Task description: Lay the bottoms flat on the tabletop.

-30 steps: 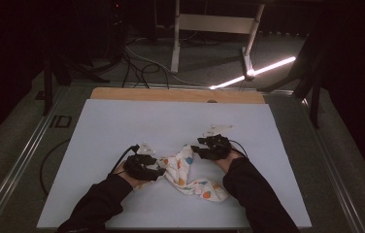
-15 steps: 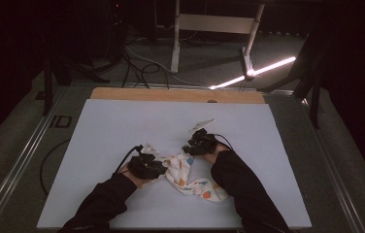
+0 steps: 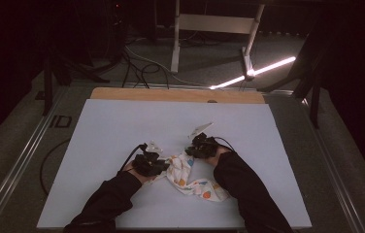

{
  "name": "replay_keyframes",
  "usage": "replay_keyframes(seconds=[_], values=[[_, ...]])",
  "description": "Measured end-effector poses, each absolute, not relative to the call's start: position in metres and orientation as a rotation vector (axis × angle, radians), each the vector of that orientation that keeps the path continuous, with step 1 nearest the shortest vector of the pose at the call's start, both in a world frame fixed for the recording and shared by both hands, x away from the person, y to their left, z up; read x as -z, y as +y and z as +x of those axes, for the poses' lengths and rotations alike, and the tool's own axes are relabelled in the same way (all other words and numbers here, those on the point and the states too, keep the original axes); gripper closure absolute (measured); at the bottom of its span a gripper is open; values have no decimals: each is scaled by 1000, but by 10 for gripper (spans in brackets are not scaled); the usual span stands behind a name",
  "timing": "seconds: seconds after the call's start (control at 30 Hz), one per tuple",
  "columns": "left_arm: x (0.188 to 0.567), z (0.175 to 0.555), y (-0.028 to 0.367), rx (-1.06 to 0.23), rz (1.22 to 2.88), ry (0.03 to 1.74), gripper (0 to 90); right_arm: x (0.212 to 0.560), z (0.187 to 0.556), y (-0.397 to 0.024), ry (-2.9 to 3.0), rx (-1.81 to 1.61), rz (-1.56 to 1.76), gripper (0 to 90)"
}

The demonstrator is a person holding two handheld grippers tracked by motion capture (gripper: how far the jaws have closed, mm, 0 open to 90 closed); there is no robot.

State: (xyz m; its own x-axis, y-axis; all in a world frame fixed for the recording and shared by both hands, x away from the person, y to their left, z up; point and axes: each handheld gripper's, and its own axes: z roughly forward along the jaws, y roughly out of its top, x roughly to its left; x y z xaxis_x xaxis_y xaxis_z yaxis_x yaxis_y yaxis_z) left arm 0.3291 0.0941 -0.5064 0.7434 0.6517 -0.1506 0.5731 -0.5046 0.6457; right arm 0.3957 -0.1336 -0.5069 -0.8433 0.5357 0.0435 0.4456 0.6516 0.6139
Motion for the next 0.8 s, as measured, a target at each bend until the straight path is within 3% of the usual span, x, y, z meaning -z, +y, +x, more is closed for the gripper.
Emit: replay_keyframes(seconds=[0.1,0.47,0.8], values=[[498,327,95,-177,2233,897,859,502,395,-137,2699,-958,787,854],[457,334,117,-312,2205,886,865,458,394,-181,2479,-1210,900,856],[411,334,130,-395,2169,815,868,402,351,-208,2360,-1402,808,856]])
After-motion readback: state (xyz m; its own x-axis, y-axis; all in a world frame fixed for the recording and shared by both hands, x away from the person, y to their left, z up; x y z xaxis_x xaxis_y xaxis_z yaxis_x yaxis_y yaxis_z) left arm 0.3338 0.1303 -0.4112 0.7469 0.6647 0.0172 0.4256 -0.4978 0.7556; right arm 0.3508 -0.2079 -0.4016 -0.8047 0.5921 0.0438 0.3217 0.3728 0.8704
